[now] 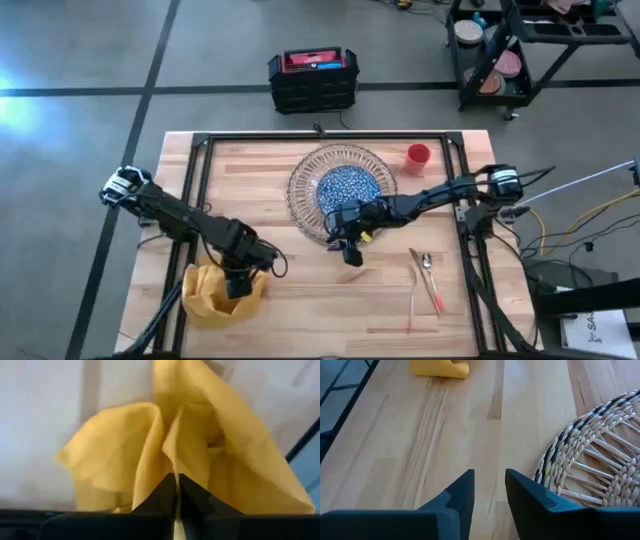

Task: Set table place
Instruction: Fold the yellow table napkin

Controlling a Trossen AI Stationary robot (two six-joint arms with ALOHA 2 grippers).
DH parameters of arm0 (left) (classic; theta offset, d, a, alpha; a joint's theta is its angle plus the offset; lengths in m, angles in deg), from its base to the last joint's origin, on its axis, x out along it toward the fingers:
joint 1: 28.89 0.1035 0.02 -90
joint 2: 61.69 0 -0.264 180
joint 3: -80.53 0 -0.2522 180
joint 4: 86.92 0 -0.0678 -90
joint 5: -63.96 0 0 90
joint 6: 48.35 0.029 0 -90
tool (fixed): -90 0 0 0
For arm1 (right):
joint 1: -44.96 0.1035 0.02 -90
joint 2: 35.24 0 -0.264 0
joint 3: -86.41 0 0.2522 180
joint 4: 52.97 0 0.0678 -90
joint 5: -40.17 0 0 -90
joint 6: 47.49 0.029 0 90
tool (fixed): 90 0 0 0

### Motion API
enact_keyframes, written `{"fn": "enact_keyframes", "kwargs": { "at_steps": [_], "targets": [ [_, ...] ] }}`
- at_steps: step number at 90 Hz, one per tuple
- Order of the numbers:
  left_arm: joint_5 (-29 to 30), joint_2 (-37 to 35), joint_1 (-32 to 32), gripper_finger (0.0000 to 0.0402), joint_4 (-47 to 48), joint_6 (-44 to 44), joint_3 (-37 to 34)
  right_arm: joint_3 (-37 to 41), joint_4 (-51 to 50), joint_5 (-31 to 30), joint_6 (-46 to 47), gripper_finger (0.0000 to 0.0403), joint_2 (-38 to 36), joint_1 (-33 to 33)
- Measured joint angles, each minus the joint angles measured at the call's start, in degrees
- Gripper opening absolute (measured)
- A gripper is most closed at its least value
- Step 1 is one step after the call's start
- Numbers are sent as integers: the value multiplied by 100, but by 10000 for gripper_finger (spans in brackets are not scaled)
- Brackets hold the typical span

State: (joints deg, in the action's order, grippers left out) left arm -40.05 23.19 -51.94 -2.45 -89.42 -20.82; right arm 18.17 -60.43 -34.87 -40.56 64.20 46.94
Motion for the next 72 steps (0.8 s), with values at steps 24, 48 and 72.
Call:
{"fn": "enact_keyframes", "kwargs": {
  "at_steps": [24, 48, 72],
  "targets": [
    [1139, 15, -115, 0, 1280, -245, 2170, -24, 13, 0, -183, 55, 0, 0],
    [1956, 15, -190, 0, 1313, -190, 3232, -95, 652, 55, -637, 69, -112, 148],
    [1958, 28, -168, 0, 1235, -43, 2414, -644, 305, 6, -1166, 168, -366, 465]
  ]
}}
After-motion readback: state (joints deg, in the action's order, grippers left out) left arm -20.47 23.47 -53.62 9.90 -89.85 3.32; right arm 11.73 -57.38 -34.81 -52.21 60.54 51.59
